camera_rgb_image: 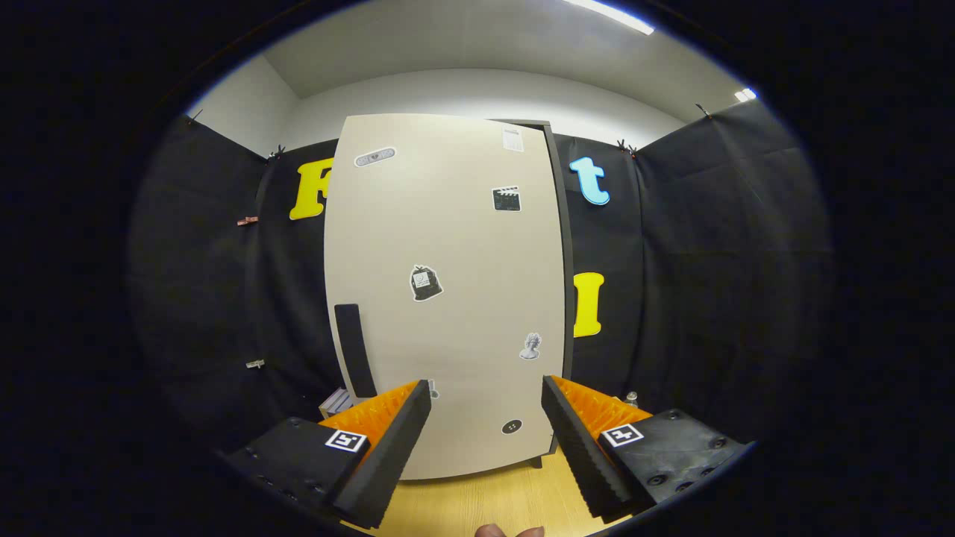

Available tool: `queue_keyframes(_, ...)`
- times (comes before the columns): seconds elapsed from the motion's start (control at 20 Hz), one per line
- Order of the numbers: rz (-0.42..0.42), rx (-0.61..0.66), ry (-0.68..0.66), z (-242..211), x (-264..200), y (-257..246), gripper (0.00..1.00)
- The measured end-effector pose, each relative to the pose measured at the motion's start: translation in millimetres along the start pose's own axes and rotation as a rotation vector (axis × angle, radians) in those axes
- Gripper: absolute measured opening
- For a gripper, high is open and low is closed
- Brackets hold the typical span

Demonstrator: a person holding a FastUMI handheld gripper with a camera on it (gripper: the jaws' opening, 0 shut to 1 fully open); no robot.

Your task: Open the shoe cabinet door, grab the shoes and put them into the shoe cabinet, then close the shoe cabinet door.

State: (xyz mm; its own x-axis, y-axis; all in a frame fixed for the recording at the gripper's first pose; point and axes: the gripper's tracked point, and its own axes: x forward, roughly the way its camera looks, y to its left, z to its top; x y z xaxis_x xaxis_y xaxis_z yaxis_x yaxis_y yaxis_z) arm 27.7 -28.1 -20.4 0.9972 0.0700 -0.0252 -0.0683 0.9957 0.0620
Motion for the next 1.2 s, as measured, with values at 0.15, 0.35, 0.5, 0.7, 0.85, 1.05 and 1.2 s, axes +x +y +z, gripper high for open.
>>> queue_keyframes(0.15, 0.002, 0.007, 0.005, -2, 0, -1, 0.98)
queue_keyframes(0.35, 0.006, 0.000, -0.004, 0, -3, -3, 0.98)
queue_keyframes(0.5, 0.008, -0.003, -0.001, -1, -3, -5, 0.98)
queue_keyframes(0.7, 0.008, 0.000, 0.000, -1, -3, -7, 0.98)
queue_keyframes(0.85, 0.008, -0.004, -0.004, 0, -2, -9, 0.98)
queue_keyframes(1.05, 0.008, -0.001, -0.002, 0, 2, -12, 0.98)
queue_keyframes(1.2, 0.008, 0.005, 0.002, -2, 4, -13, 0.98)
